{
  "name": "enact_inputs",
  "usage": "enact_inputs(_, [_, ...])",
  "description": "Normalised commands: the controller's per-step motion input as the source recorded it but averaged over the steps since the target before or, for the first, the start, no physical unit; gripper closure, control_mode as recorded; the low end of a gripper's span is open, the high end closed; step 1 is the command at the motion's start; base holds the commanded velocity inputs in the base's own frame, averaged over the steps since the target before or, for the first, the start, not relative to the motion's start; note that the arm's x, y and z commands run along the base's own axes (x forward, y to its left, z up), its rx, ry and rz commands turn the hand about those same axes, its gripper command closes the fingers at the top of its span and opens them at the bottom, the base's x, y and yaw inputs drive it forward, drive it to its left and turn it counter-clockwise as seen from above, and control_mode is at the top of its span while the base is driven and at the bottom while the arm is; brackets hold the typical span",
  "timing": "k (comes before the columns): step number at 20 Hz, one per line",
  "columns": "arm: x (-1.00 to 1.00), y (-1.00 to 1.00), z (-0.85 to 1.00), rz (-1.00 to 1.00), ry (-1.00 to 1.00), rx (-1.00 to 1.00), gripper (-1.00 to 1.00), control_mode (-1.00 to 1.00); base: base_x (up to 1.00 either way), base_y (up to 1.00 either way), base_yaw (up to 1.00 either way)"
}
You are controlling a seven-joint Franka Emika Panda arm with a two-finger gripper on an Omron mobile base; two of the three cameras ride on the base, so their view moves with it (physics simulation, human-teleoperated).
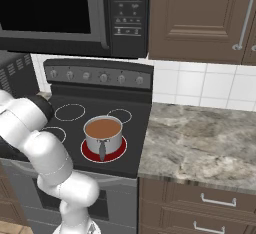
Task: Pick up the sugar cube(s) and place them in the saucepan with hot chocolate.
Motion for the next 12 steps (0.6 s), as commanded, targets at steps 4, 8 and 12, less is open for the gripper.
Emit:
enact_inputs(4, [0.00, 0.00, 0.00, 0.00, -0.01, -0.11, -1.00, -1.00, 0.00, 0.00, 0.00])
enact_inputs(8, [0.16, 0.00, -0.09, 0.00, 0.00, -0.11, -1.00, -1.00, 0.00, 0.00, 0.00])
enact_inputs(12, [0.40, 0.00, -0.31, 0.00, 0.00, -0.05, -1.00, -1.00, 0.00, 0.00, 0.00])
